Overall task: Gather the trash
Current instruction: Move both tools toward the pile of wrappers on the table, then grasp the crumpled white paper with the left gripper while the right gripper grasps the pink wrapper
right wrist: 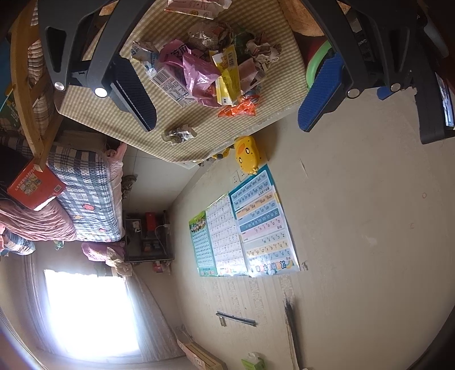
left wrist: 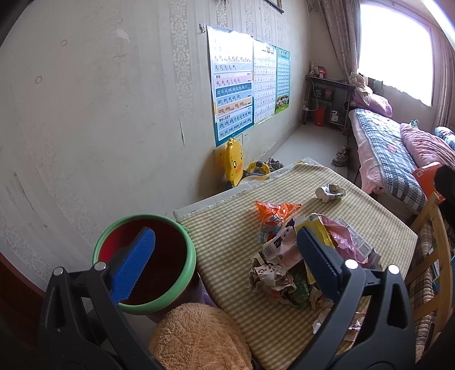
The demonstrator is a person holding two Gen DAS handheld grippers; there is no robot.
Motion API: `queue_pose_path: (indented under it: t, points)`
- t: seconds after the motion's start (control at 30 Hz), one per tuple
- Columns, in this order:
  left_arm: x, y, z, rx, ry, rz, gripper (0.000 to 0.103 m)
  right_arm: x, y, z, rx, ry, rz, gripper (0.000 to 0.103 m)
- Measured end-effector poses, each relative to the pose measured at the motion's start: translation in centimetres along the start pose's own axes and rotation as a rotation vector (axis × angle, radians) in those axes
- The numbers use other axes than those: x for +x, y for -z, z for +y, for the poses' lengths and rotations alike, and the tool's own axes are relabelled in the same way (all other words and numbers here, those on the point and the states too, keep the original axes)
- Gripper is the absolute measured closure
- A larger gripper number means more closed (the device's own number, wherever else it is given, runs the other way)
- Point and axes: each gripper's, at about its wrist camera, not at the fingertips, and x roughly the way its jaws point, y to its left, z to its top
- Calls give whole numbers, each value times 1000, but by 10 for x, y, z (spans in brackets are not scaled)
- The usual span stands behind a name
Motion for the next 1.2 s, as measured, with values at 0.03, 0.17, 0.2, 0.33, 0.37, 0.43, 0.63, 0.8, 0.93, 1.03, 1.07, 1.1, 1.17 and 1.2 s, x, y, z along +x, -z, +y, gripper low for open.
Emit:
queue_pose_path:
  t: [0.03, 0.17, 0.2, 0.33, 0.37, 0.43, 0.63, 0.8, 0.93, 1.03, 1.07, 1.1, 1.17, 1.2]
  points:
    - [0, 0, 0, -4, -1, -1, 5, 2, 0, -1, 1, -4, 12, 7]
    - [0, 1, 0, -6, -3, -2, 5, 10, 3, -5, 35, -15, 62, 7]
    - [0, 1, 1, -6, -1, -4, 5, 10, 5, -6, 40, -14, 66, 7]
    - [1, 1, 1, 3, 3, -4, 5, 16, 7, -11, 77, -52, 107, 7]
    - [2, 1, 0, 8, 3, 2, 5, 18, 8, -11, 86, -59, 116, 7]
    - [4, 2, -1, 13, 1, 17, 5, 22, 10, -13, 98, -75, 142, 7]
    - [6, 5, -3, 23, -12, 11, 5, 36, 22, -16, 137, -123, 241, 7]
    - [17, 9, 1, 13, -7, 43, 5, 58, 40, -21, 150, -123, 346, 7]
    - [33, 16, 4, 7, -7, 93, 5, 76, 58, -27, 184, -131, 442, 7]
    - [49, 26, 5, 12, -10, 136, 5, 88, 68, -35, 203, -89, 482, 7]
    - [53, 28, 6, 13, -11, 148, 5, 90, 69, -35, 192, -65, 489, 7]
    - [59, 32, 6, 14, -10, 170, 5, 91, 70, -35, 174, -35, 488, 7]
    - [71, 39, 6, 14, -4, 211, 5, 92, 71, -35, 120, 26, 451, 7]
    - [78, 44, 6, 13, -4, 227, 5, 93, 73, -33, 80, 53, 432, 7]
